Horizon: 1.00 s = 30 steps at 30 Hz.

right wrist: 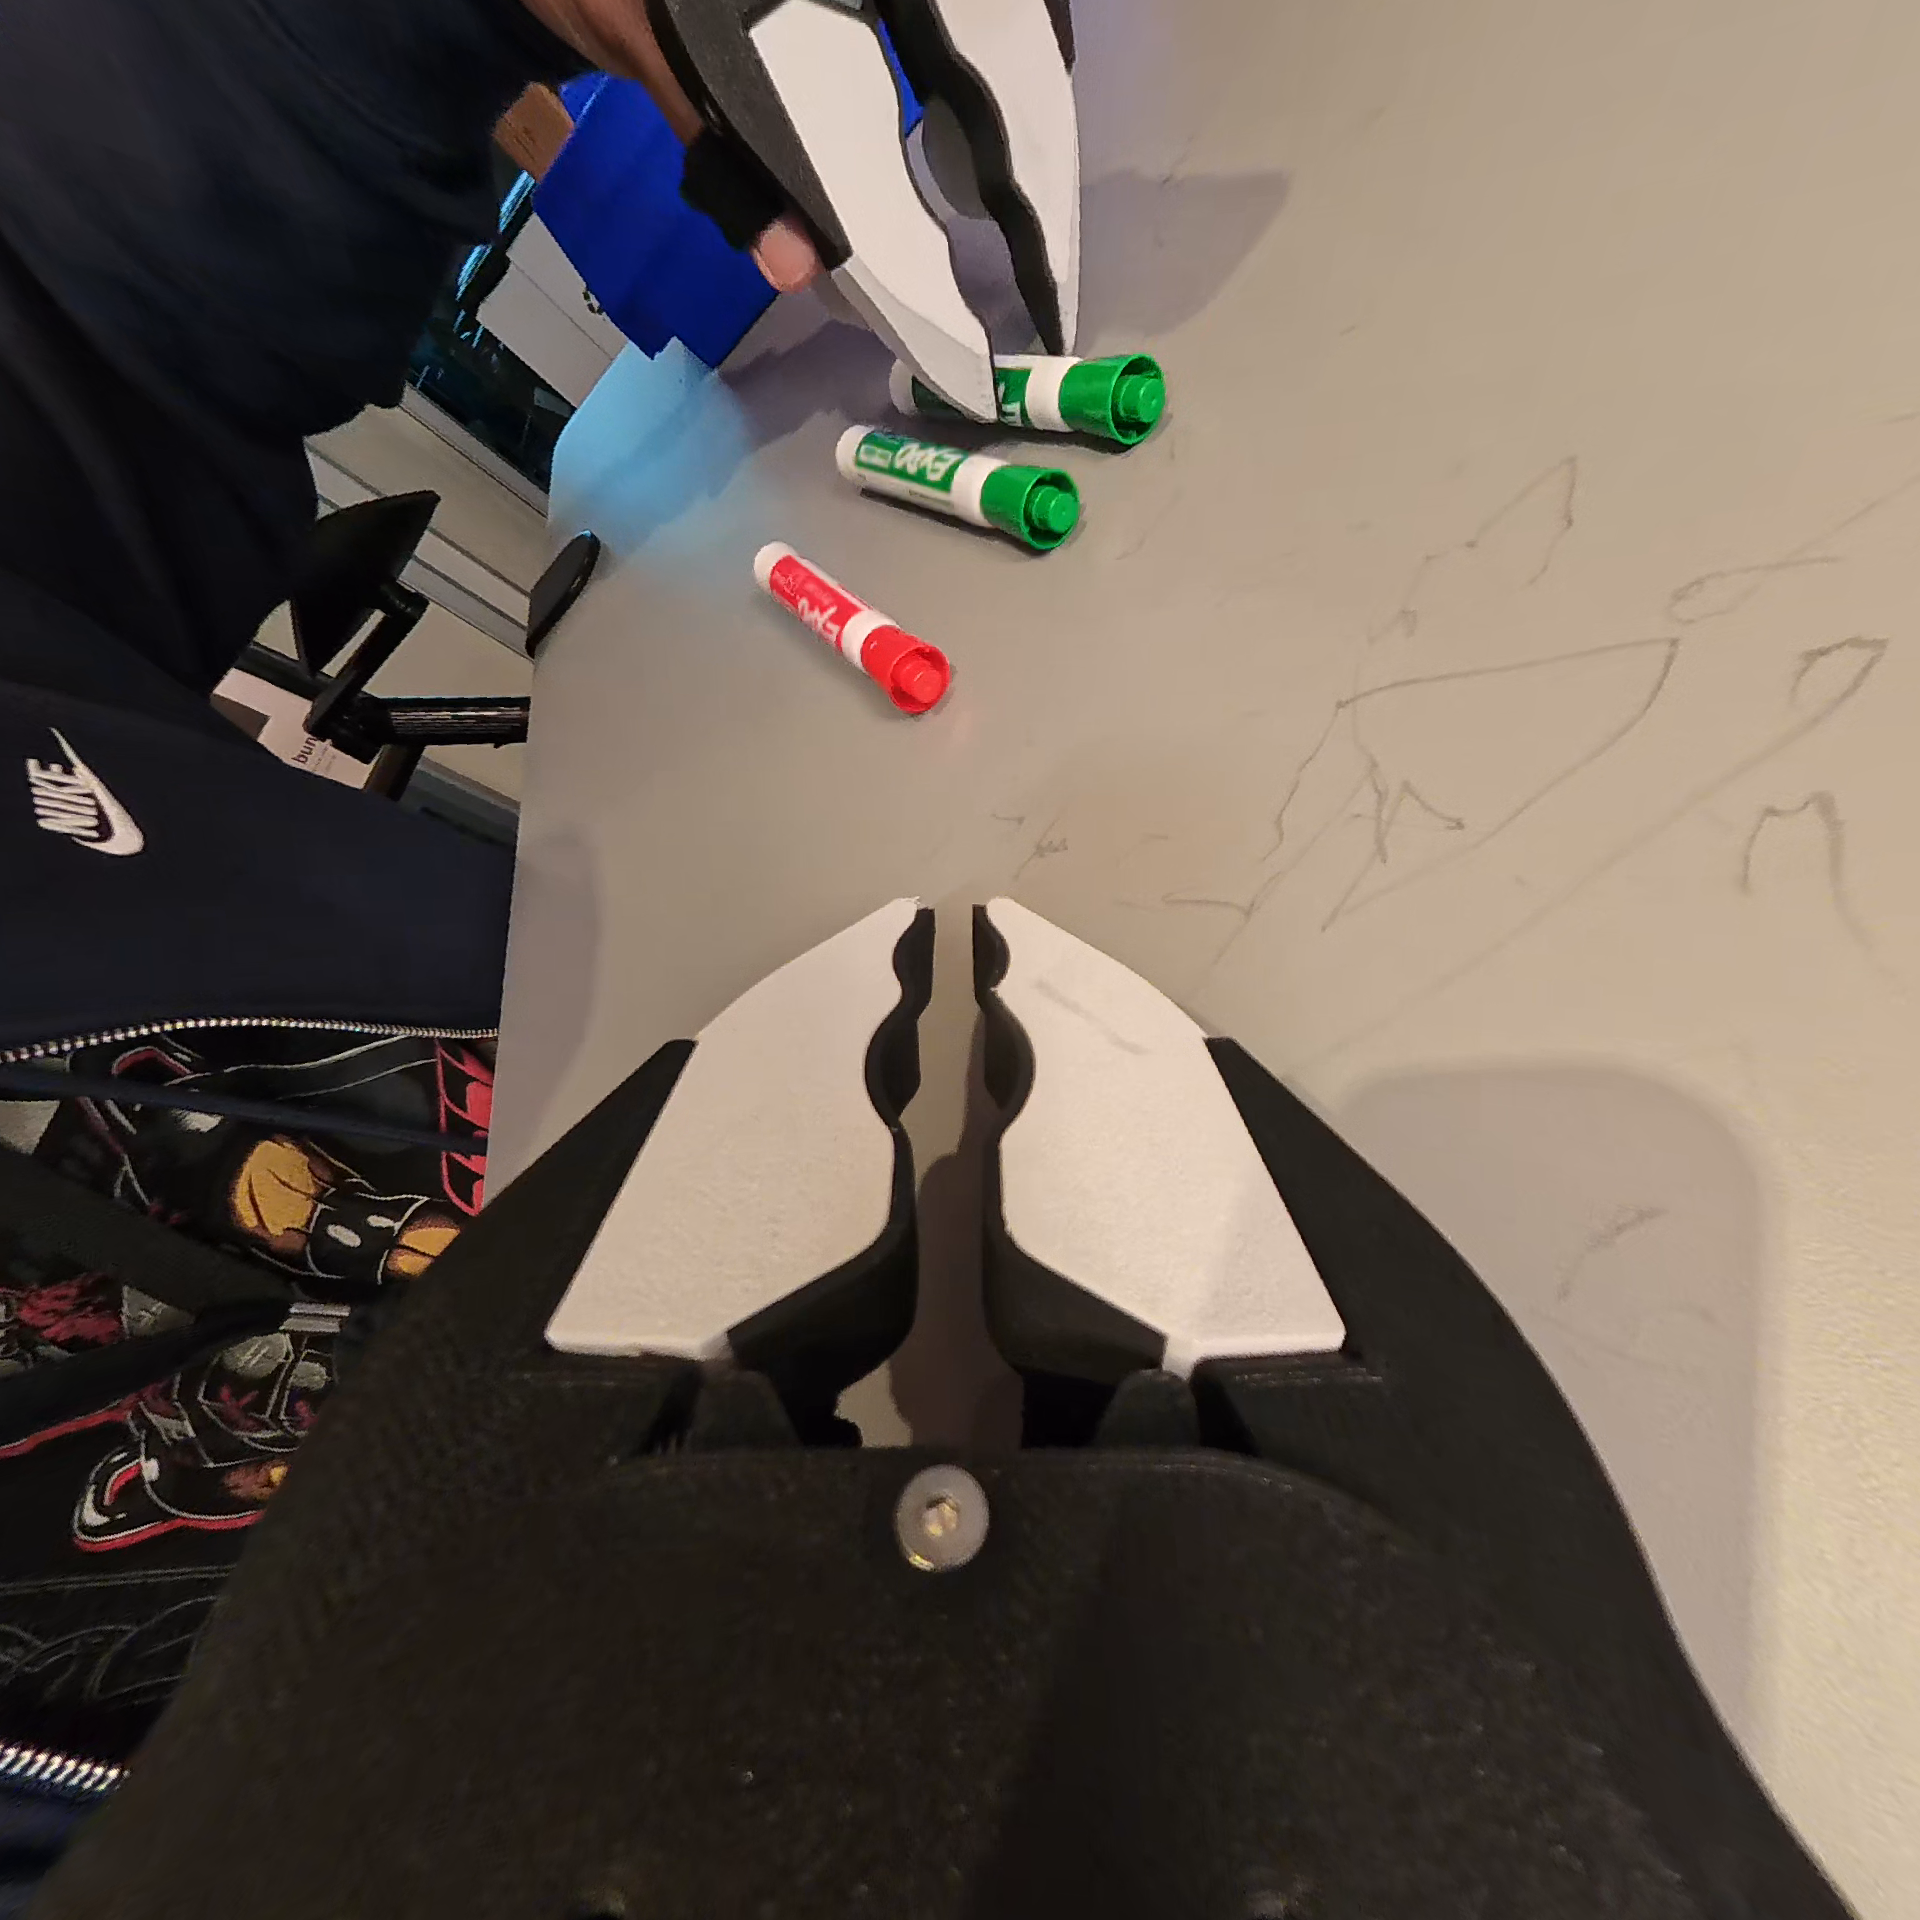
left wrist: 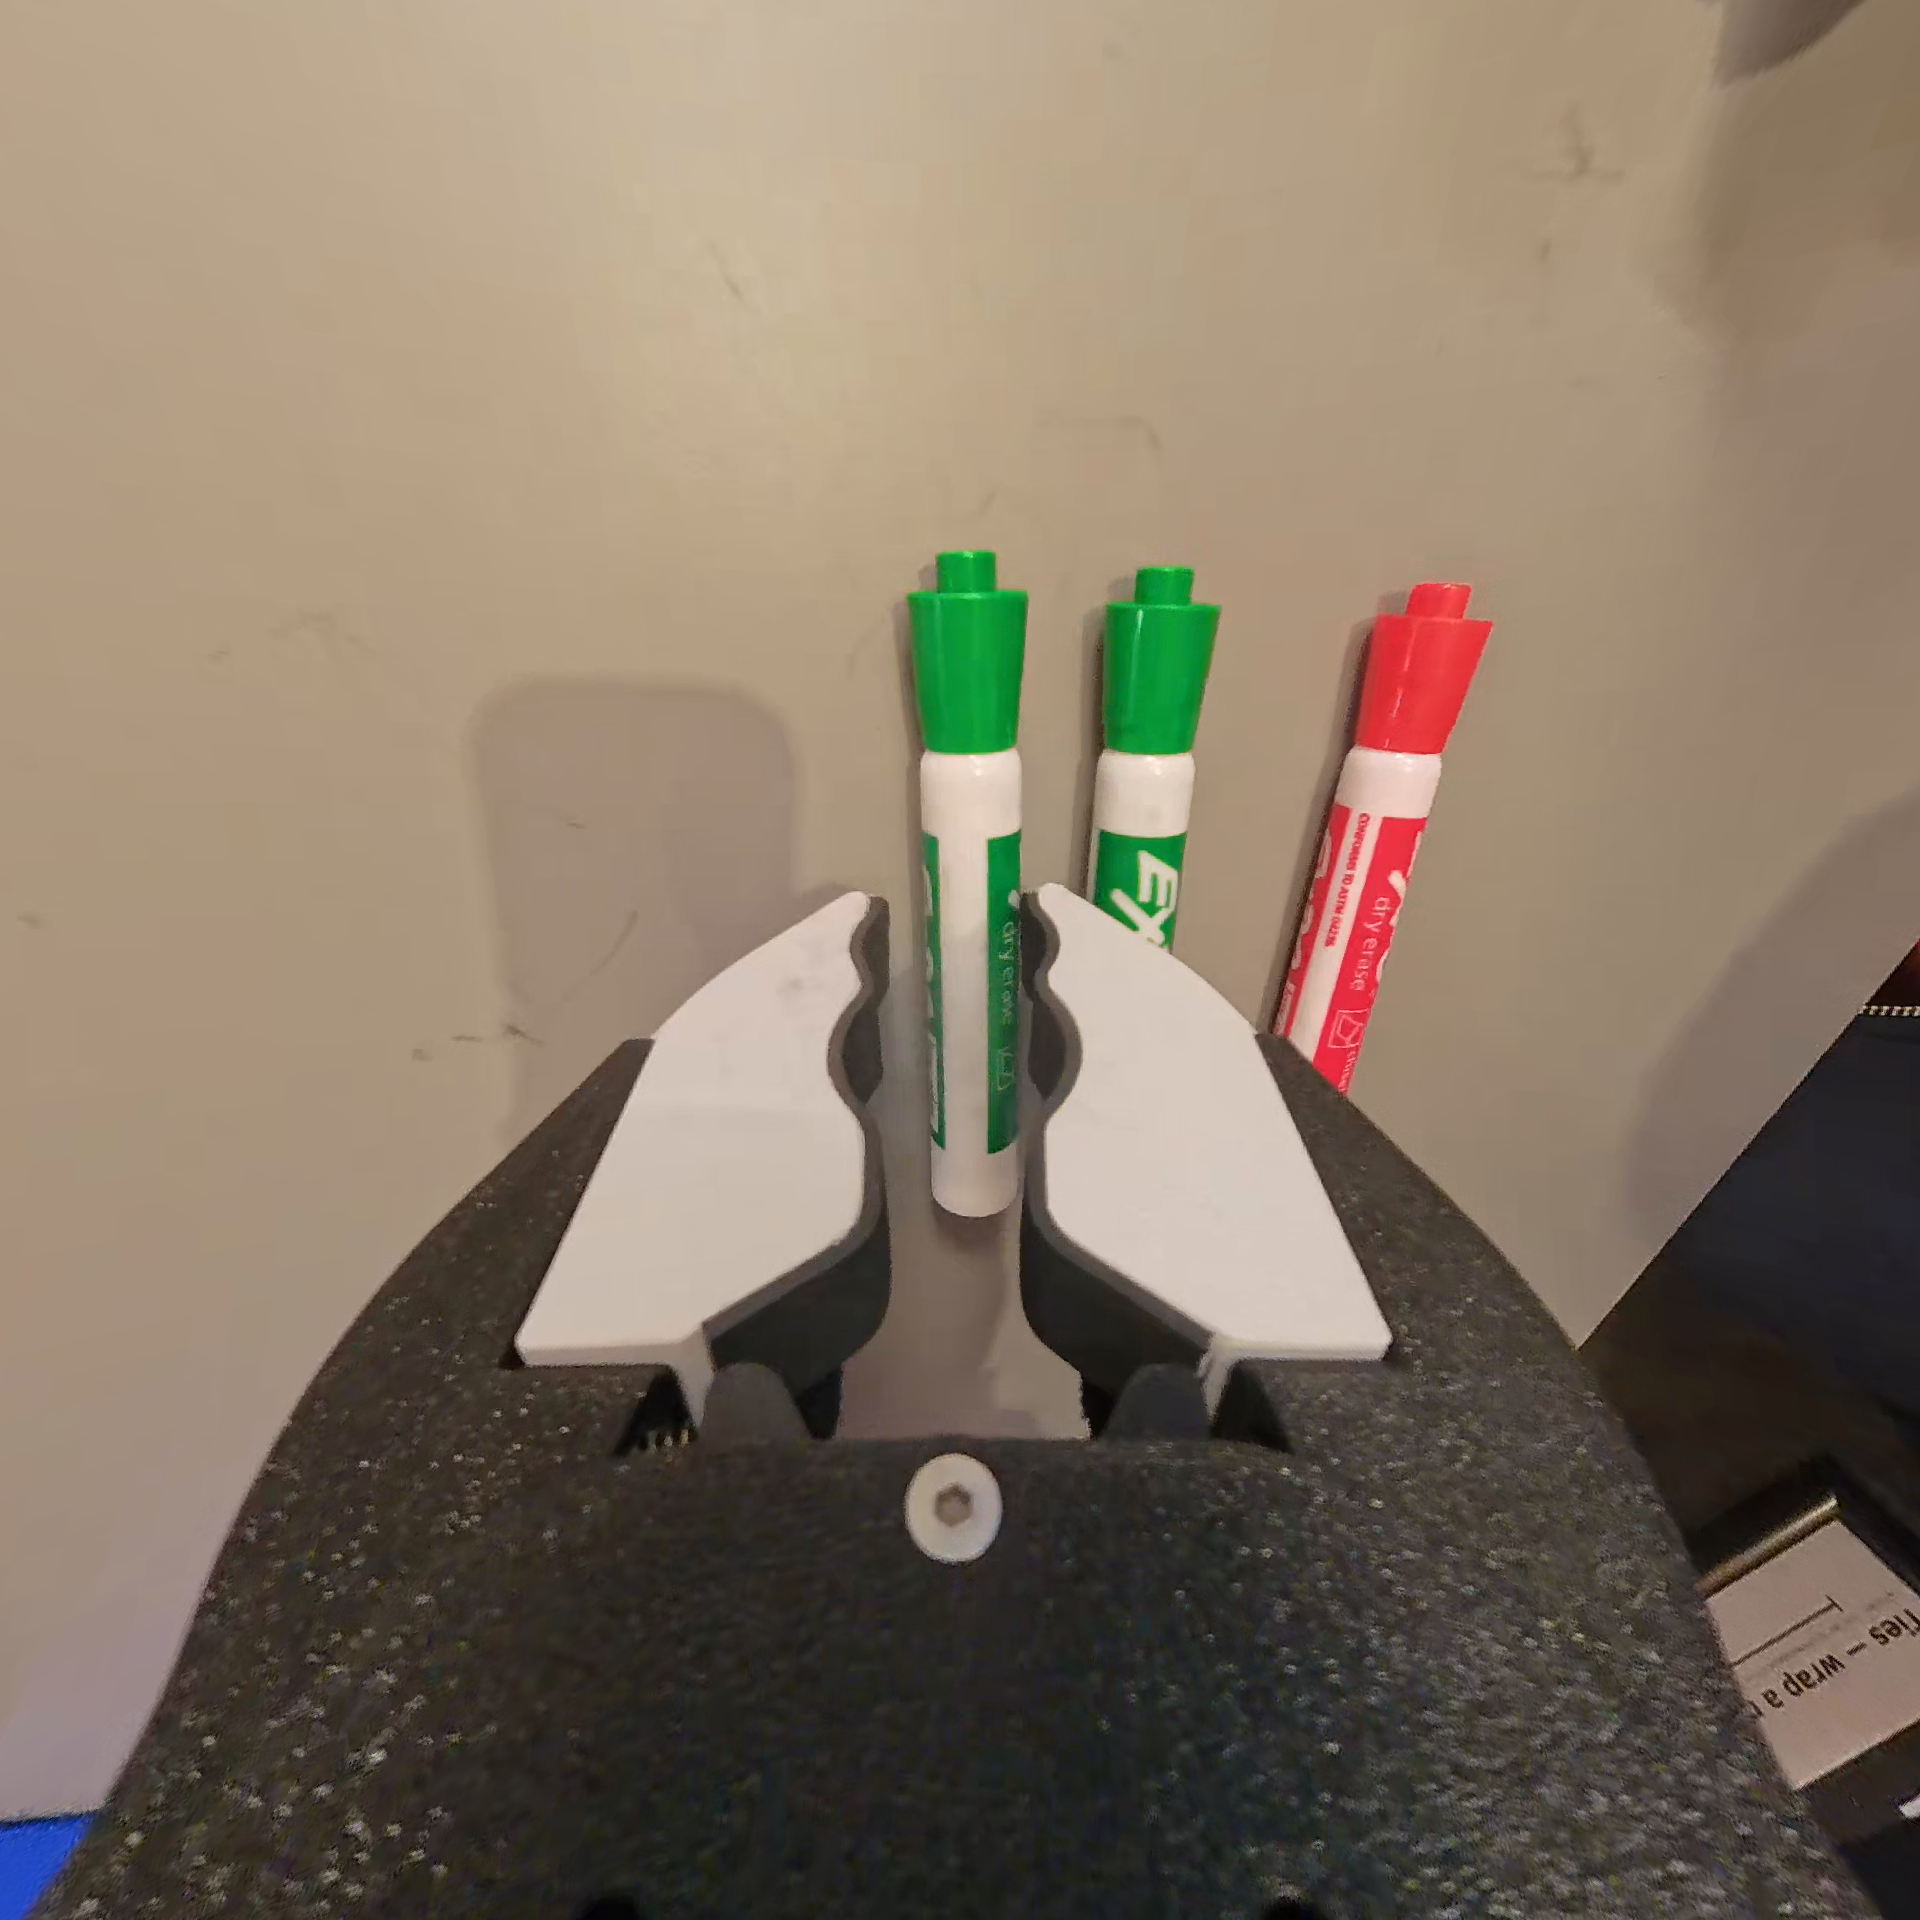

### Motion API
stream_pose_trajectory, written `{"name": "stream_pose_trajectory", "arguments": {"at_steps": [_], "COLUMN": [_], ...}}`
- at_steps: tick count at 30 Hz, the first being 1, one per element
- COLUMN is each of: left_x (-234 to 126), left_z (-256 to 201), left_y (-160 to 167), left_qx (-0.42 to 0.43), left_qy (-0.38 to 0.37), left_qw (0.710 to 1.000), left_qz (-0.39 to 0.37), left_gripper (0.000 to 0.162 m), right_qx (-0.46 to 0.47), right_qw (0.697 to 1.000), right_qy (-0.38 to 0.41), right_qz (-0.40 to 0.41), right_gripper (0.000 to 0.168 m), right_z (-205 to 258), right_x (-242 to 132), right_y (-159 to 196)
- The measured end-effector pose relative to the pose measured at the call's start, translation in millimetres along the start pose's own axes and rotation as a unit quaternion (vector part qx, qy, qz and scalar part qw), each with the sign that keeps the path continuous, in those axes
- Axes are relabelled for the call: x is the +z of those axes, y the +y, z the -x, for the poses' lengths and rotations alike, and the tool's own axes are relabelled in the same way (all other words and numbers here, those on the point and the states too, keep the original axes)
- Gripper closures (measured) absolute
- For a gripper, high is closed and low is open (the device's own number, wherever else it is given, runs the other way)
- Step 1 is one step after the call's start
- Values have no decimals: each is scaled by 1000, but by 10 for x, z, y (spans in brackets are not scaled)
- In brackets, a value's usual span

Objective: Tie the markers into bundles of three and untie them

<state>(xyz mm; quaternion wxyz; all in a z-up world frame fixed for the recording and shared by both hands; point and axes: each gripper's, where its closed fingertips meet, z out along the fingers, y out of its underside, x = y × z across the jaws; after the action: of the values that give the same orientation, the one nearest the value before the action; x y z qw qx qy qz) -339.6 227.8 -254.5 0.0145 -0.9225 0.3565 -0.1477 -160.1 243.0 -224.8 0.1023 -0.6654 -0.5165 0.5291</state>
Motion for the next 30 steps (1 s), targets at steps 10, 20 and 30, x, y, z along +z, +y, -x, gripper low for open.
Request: {"name": "stream_pose_trajectory", "arguments": {"at_steps": [10, 20, 30], "left_x": [7, -65, -101], "left_z": [-35, -70, -34], "left_y": [42, 28, 32], "left_qx": [-3, 0, -3], "left_qy": [4, 1, -2], "left_qw": [1000, 1000, 999], "left_qz": [-13, -26, -33], "left_gripper": [137, 137, 137], "right_qx": [-1, -2, -3], "right_qw": [1000, 1000, 1000], "right_qy": [3, 3, 3], "right_qz": [2, 2, 1], "right_gripper": [161, 161, 161], "right_z": [-4, 0, 1], "right_x": [6, 5, 5], "right_y": [3, 3, 3]}}
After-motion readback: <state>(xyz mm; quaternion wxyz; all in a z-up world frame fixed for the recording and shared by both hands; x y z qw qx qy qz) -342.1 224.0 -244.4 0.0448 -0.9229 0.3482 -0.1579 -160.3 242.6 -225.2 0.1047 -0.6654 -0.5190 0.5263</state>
